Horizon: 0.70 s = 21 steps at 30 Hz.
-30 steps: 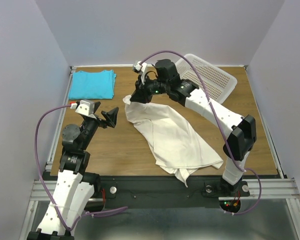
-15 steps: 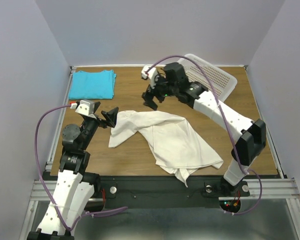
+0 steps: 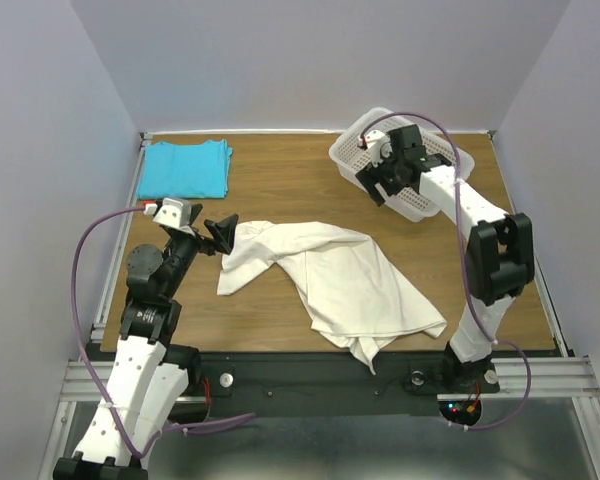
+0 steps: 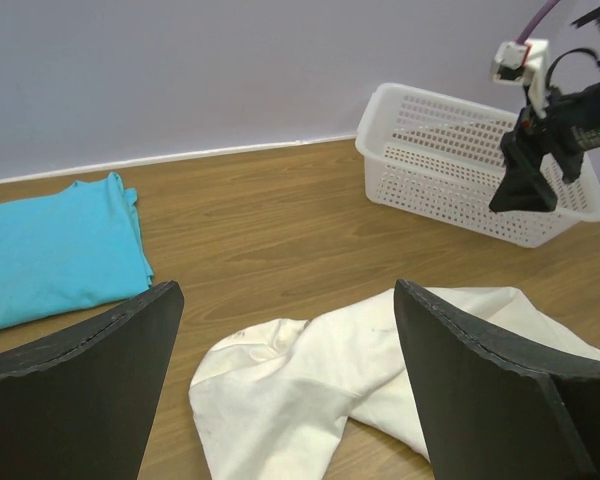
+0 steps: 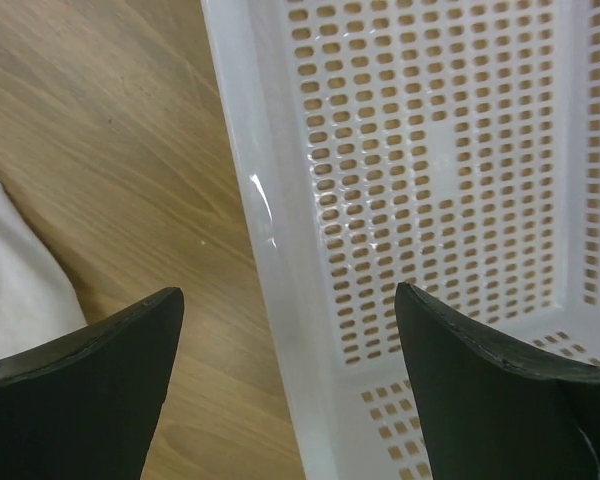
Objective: Fold and stack the t-shirts
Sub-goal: Flatten the tshirt out
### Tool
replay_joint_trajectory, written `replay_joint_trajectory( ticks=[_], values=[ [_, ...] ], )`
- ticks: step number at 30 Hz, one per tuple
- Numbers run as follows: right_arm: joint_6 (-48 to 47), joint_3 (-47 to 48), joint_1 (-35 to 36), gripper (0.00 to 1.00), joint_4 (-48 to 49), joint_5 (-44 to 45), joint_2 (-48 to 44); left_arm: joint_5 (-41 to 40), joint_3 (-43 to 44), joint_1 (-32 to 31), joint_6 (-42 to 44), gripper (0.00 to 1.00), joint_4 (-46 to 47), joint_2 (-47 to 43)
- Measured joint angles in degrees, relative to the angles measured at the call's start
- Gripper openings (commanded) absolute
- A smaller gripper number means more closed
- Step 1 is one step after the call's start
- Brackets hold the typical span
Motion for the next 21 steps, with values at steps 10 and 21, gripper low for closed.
replay_joint_trajectory(
  ticks=[10, 21],
  values=[
    [0.96, 4.79, -0.42, 0.57, -1.33, 1.09, 11.65, -0.02, 0.00, 0.00, 0.04, 0.98, -0.13, 0.20],
    [7.58, 6.49, -6.56, 0.01, 1.09, 5.70, 13.60, 0.04, 0.00, 0.00, 0.04, 0.98, -0.20, 0.28]
  ],
)
